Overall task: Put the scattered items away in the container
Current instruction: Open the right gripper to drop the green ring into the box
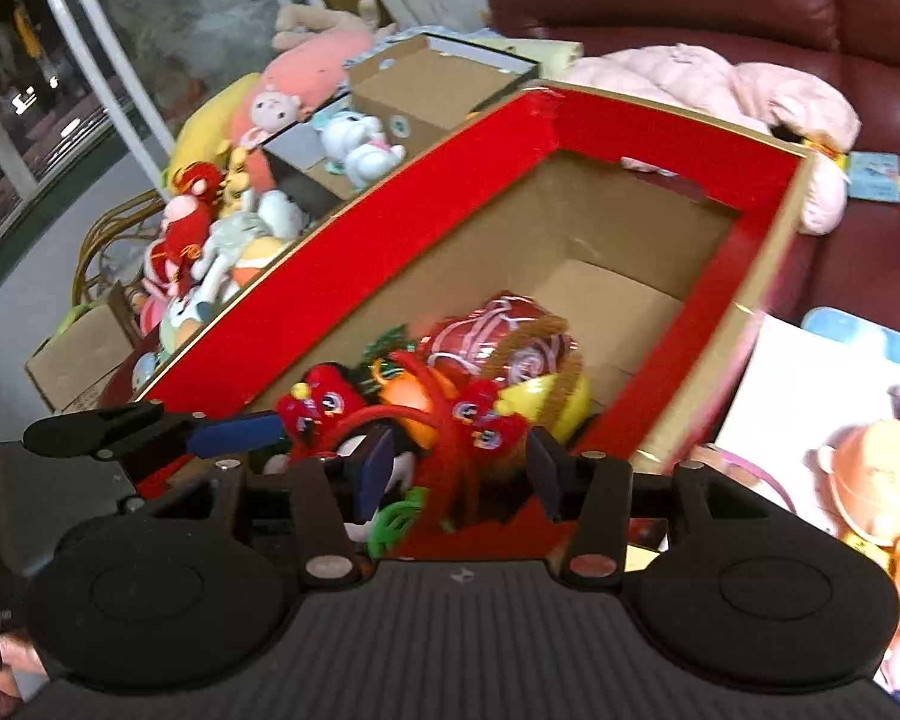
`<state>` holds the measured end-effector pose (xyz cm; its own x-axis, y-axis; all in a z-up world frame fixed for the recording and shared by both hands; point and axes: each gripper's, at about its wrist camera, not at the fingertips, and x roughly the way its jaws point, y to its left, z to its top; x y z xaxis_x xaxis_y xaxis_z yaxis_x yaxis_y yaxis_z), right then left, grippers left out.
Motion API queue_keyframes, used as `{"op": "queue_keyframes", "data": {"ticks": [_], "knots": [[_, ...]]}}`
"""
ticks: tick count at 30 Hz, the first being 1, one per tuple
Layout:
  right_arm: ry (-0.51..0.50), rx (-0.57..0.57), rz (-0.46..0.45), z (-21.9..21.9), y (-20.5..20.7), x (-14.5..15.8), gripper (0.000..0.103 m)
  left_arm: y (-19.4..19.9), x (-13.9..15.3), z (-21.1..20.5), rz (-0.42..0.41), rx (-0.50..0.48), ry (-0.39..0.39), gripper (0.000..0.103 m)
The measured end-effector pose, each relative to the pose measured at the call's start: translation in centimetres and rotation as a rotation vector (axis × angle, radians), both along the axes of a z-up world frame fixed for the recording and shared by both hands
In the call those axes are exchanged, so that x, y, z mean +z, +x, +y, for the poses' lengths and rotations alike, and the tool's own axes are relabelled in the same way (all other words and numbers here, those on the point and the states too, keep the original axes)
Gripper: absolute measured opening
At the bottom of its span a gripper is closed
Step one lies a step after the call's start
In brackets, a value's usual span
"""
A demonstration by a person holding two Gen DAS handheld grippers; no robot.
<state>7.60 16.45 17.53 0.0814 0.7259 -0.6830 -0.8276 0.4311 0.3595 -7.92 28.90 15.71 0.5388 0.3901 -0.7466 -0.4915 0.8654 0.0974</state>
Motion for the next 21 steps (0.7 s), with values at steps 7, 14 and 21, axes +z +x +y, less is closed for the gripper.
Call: {"op": "queue_keyframes", "data": {"ticks": [7, 14, 21], "knots": [[0.014, -0.003, 0.011, -1.0, -0.6, -0.1, 0.063, 0.8, 0.3, -1.5, -0.016, -0.023, 0.029, 0.083], [0.037, -0.001, 0.017, -1.8, -0.6, 0.4, 0.065, 1.0, 0.3, -2.0, -0.011, -0.026, 0.040, 0.083], [0.073, -0.061, 0.010, -5.1, 1.2, 1.6, 0.069, 1.3, 1.2, -3.4, -0.035, -0.056, 0.051, 0.083]]}}
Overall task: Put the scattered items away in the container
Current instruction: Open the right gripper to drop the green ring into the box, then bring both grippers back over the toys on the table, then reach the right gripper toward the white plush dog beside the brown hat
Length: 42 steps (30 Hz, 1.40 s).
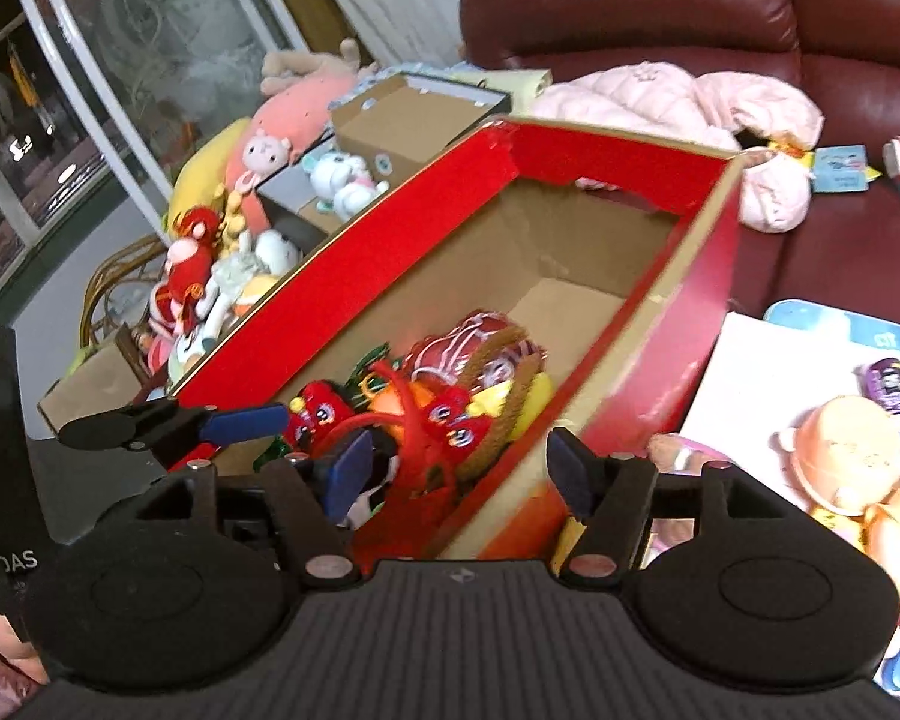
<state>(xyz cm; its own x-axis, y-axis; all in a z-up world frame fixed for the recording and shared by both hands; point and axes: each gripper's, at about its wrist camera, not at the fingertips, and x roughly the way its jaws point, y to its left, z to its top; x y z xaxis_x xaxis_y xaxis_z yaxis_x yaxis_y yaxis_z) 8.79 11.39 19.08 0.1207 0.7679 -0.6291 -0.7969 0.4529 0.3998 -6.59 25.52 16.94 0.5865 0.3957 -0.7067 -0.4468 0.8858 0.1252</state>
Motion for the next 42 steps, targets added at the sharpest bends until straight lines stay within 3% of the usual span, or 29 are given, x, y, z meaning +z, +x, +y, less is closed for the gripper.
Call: {"op": "queue_keyframes", "data": {"ticks": [8, 22, 30, 42], "knots": [[0.007, -0.136, -0.008, -6.2, 3.1, 0.0, 0.073, 1.6, 1.0, -4.4, -0.035, -0.118, 0.008, 0.083], [-0.062, -0.368, 0.040, -17.9, 7.0, -3.8, 0.077, 4.2, -0.4, -13.5, 0.002, -0.334, 0.027, 0.084], [-0.129, -0.520, 0.102, -24.7, 8.4, -7.3, 0.078, 6.2, -4.2, -18.7, 0.076, -0.452, -0.002, 0.084], [-0.155, -0.664, 0.221, -30.9, 8.6, -12.4, 0.079, 8.0, -10.9, -23.3, 0.237, -0.542, -0.039, 0.084]]}}
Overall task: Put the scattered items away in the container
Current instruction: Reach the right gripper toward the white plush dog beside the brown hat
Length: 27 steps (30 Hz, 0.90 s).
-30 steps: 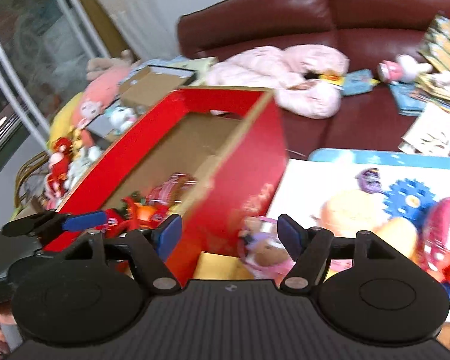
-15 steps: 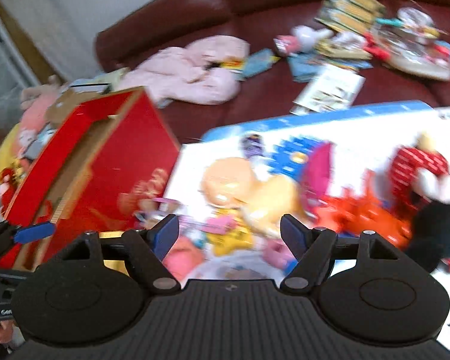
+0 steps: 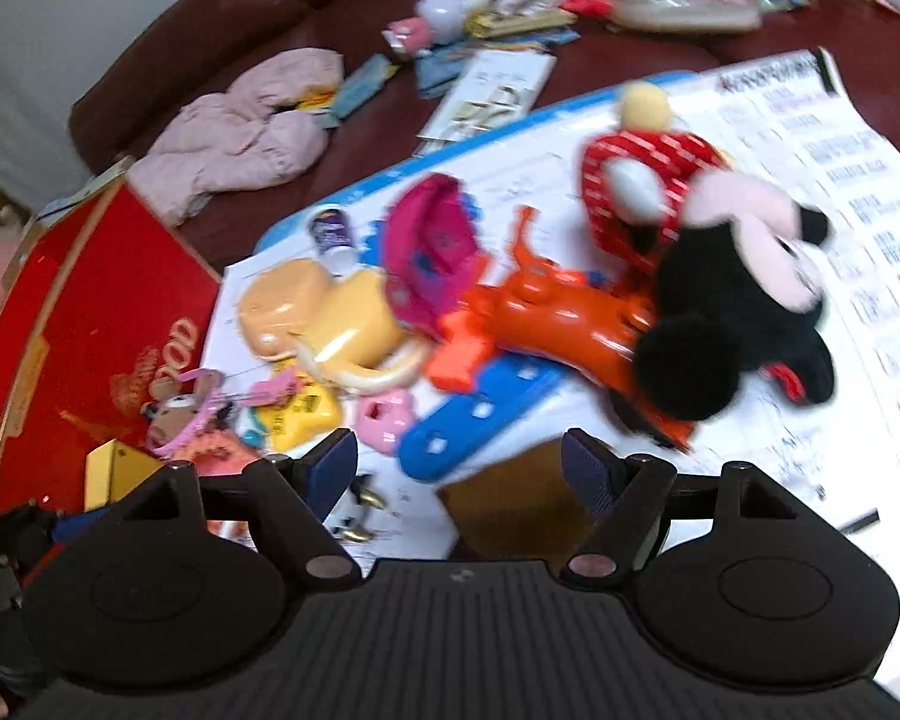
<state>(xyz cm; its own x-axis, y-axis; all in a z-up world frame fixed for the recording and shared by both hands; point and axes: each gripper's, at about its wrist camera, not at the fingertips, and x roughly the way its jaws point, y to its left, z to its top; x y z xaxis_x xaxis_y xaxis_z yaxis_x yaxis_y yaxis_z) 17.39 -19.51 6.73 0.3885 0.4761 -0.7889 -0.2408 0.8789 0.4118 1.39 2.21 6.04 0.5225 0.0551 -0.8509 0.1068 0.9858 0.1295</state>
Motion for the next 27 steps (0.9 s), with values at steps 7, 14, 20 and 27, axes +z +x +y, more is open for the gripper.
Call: {"op": "queue_keyframes", "data": {"ticks": [7, 14, 20, 27], "knots": [[-0.019, -0.114, 0.044, -4.6, -0.1, -2.3, 0.079, 0.8, -2.2, -3.6, 0.034, -0.068, -0.005, 0.084], [-0.041, -0.222, 0.087, -8.7, -0.3, -4.9, 0.080, 1.5, -3.4, -5.8, 0.062, -0.105, -0.025, 0.084], [0.006, -0.241, 0.122, -9.3, -0.6, -6.4, 0.082, 1.8, -3.4, -7.1, 0.057, -0.133, -0.050, 0.084], [0.087, -0.109, 0.202, -4.5, -1.4, -7.7, 0.081, 1.4, -3.2, -8.3, 0.050, -0.191, -0.091, 0.084]]}}
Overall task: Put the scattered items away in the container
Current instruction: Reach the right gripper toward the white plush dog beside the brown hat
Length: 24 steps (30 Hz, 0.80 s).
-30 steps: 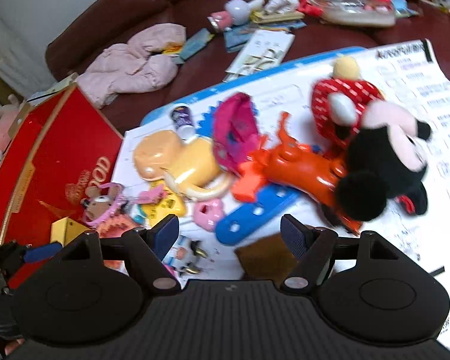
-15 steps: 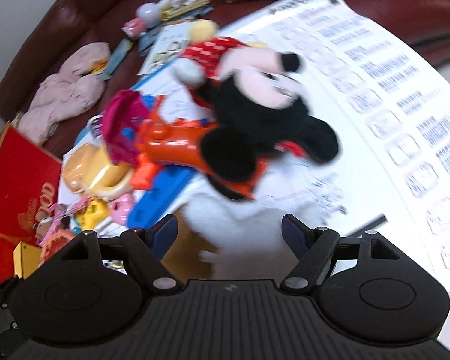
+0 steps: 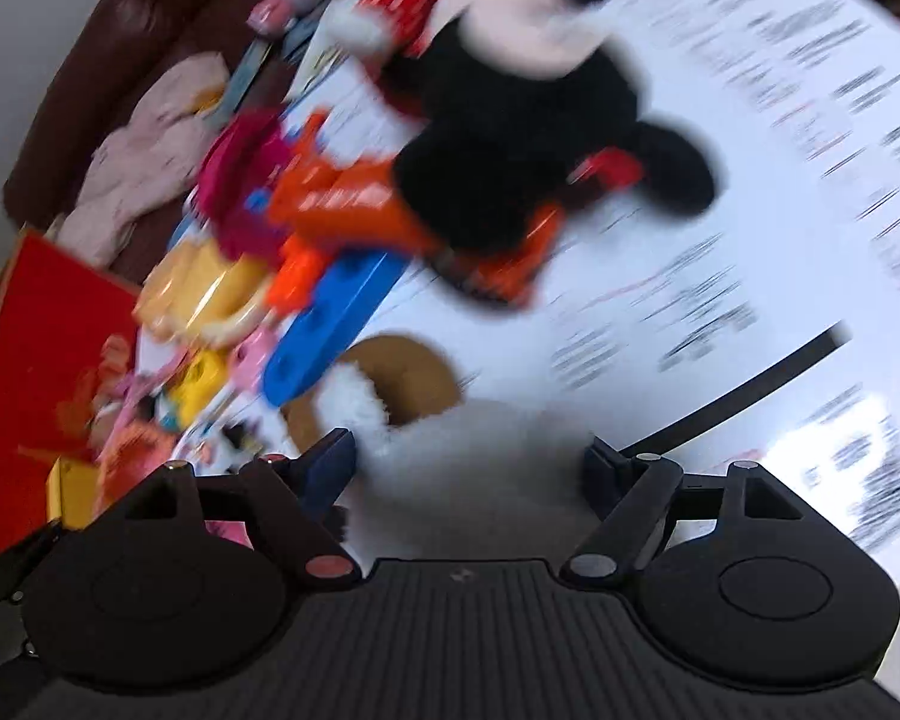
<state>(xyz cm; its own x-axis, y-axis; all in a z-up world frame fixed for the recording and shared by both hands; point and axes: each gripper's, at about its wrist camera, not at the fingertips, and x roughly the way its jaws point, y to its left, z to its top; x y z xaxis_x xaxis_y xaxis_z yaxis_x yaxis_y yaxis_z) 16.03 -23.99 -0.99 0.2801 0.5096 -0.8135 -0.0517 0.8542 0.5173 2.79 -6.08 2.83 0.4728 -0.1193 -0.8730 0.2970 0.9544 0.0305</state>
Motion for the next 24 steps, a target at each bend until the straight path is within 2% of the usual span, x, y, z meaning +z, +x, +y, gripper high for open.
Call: {"op": "queue_keyframes", "data": {"ticks": [5, 10, 13, 15, 17, 19, 20, 24], "knots": [[0.027, 0.036, -0.001, 1.8, -0.1, 0.2, 0.081, -0.2, -0.1, -0.9, 0.006, -0.062, -0.018, 0.084], [0.022, 0.000, -0.022, 0.1, 0.0, 1.1, 0.080, 0.0, -1.7, -2.7, 0.038, -0.136, 0.009, 0.083], [0.008, -0.038, -0.031, -1.7, 0.0, 1.3, 0.080, 0.4, -3.1, -3.2, 0.072, -0.133, 0.031, 0.071], [-0.002, -0.068, -0.030, -2.9, -0.2, 1.2, 0.080, 0.8, -3.8, -3.0, 0.097, -0.110, 0.032, 0.043], [-0.014, -0.100, -0.021, -4.3, -0.7, 1.0, 0.080, 1.3, -4.4, -2.9, 0.127, -0.089, 0.015, 0.036], [-0.021, -0.125, -0.001, -5.6, -1.5, 0.7, 0.080, 1.4, -4.6, -2.8, 0.135, -0.085, 0.007, 0.037], [-0.021, -0.133, 0.013, -6.2, -1.9, 0.5, 0.080, 1.3, -4.5, -2.8, 0.132, -0.089, 0.006, 0.041], [0.012, -0.152, 0.074, -7.3, -4.0, -0.5, 0.080, 0.9, -3.9, -3.1, 0.110, -0.123, 0.004, 0.043]]}}
